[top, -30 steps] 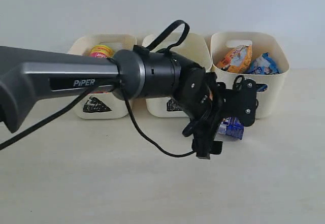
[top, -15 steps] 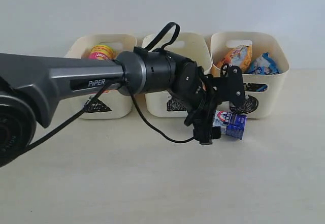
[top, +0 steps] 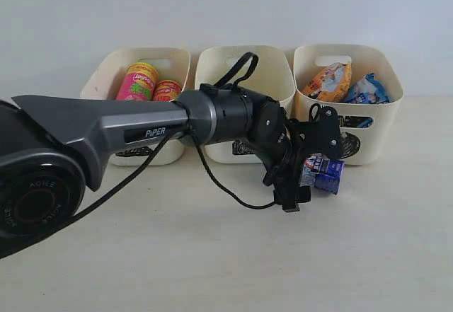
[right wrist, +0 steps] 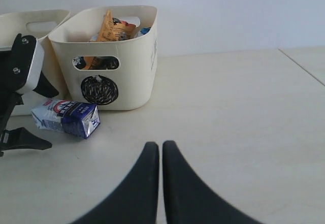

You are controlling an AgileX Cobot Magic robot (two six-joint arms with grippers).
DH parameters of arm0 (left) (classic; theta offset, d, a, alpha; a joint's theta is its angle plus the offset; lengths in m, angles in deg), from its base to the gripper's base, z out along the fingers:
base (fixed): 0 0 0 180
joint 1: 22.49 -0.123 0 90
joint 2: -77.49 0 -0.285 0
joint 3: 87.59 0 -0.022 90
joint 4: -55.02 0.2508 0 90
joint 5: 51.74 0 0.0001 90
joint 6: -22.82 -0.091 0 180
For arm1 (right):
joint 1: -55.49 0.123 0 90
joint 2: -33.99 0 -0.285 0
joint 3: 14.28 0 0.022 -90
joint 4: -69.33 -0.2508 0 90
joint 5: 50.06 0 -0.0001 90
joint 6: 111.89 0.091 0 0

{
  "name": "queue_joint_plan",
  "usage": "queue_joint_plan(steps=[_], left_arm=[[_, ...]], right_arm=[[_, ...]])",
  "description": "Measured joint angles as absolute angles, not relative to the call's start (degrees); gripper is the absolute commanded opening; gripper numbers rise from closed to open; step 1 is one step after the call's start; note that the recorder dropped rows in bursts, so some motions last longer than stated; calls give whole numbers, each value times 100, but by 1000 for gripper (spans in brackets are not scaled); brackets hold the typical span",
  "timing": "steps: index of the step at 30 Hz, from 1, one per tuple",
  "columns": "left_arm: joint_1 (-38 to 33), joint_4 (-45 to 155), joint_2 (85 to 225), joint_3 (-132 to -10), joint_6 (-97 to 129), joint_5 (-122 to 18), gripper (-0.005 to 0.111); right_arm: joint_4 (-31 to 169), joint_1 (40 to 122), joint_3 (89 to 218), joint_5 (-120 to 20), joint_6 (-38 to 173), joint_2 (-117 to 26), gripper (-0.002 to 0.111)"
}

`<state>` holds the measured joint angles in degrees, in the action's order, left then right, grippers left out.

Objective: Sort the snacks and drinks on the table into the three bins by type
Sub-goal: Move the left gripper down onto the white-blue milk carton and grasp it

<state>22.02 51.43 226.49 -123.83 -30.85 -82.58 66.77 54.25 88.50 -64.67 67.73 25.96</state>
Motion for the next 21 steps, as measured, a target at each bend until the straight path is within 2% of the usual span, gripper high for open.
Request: queue_joint_plan(steps=[6,13,18,21], left_arm=[[2202,5116,22718,-12547,-3085,-8443,81],[2193,5116,22681,-12897,-3140,-9698,60],[2193,4983,22624,-13010,-3149,-10202,61],[2193,4915,22587,-13010,-3058,-10225,68]], right_arm=[[6677,5425,8850,-6467,6773,2596,0],[6677,5425,8850,-6467,6773,2596,0],[6677,5425,8850,-6467,6773,2596,0],[6677,5425,8850,-6467,6773,2596,0]])
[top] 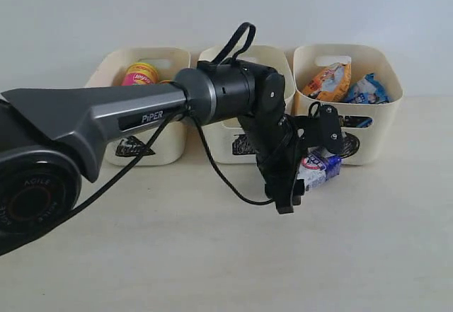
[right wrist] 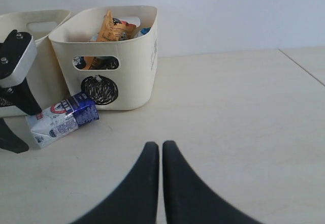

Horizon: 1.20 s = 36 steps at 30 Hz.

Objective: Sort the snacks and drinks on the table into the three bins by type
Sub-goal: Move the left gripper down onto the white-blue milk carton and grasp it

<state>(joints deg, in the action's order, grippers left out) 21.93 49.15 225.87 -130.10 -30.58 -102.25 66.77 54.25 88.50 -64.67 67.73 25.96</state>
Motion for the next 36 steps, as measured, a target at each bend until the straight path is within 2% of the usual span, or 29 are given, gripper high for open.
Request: queue_joint_plan(steps=[4,6,13,22,36], left_arm=[[2193,4751,22549,-12988,-2319,-10135,80],[2193,4612,22500,-12964,-2011,-10095,82],[2203,4322,22303,-12950,-1784,-10008,82],[2203,4322,22401,-12941,-1722,-9056,82],[2203,4975,22869,-12941,-1282,-8522,82]], right_arm=[[6677,5425,8850,-6467,6773,2596,0],[6677,5425,8850,-6467,6773,2596,0],[6677,5425,8850,-6467,6773,2596,0],[6677,5425,8850,-6467,6773,2596,0],[6677,5425,8850,-6467,6773,2596,0]])
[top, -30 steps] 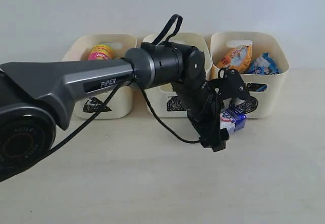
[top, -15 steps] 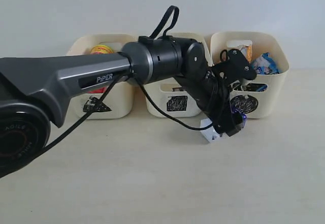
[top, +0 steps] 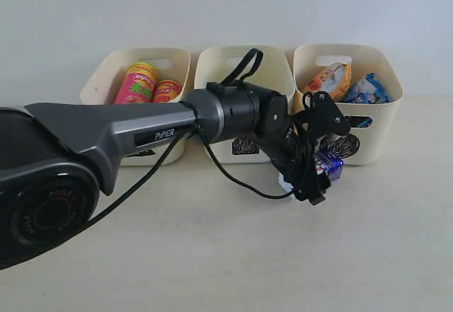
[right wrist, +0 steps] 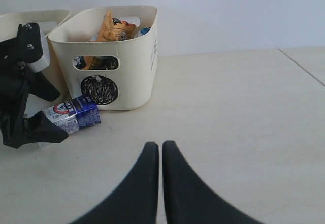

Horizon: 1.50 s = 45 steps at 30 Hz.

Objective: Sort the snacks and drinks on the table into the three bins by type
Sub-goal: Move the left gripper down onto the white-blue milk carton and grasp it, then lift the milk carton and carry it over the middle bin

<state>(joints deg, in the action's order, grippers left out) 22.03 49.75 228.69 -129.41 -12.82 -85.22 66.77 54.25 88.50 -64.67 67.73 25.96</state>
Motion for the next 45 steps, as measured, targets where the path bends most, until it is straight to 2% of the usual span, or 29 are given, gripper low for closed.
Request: queue_joint_plan(steps=[13,15,17,19,20,24,37,45], left_arm=[[2214,5097,23154,-12928,-871,-7831,79],[2214,5128,23187,-12928,-827,-7758,75],[2224,5205,23196,-12928,-812,-7754,63],[2224,5256,23198,-12928,-801,-7742,47],[2224,5256,23209,-12928,-801,-7742,35],[2224,5281,23209,-12928,-801,-7753,4],[2224,5449,22887,-12915,-812,-8687,4],[2482,5573,22333,-12870,-812,-9483,4]], right_arm=[[6677,5425,8850,-6467,6773,2596,0],[6677,5425,8850,-6467,6773,2596,0],[6677,5425,8850,-6467,6773,2596,0],[6677,5425,8850,-6467,6773,2596,0],[6677,5425,8850,-6467,6773,2596,0],[6677,5425,8850,-6467,6773,2596,0],[6677,5425,8850,-6467,6773,2596,0],[6687,5425,8850,-6467,6773,2596,0]])
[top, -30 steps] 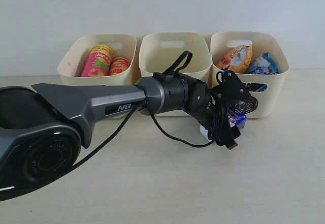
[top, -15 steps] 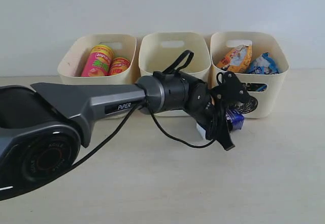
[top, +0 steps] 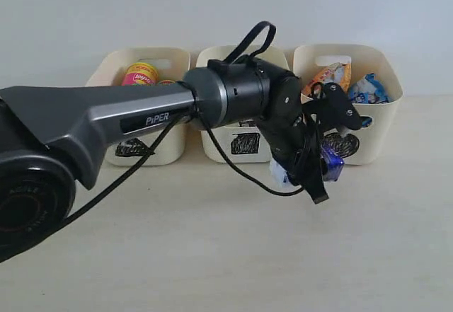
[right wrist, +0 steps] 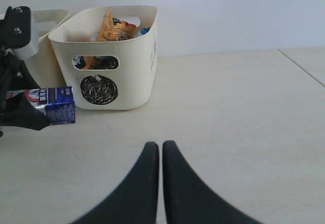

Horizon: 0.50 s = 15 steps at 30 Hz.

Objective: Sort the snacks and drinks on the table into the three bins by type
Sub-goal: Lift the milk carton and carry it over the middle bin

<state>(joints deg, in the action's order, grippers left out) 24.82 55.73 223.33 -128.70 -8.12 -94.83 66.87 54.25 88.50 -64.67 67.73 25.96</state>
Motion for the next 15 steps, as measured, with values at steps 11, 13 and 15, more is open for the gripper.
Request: queue_joint_plan(steps=[11,13,15], left_arm=[[2719,5718,21216,-12849,-823,-9917,4],[2691,5911,20987,-12849,-768,-9795,4],[2620,6112,20830,-12849,-639,-9549,4]], right_arm=[[6687,5425,8850,-6467,6773,2596,0],[6687,5425,8850,-6467,6773,2596,0],[6687,5425,8850,-6467,6773,2596,0]])
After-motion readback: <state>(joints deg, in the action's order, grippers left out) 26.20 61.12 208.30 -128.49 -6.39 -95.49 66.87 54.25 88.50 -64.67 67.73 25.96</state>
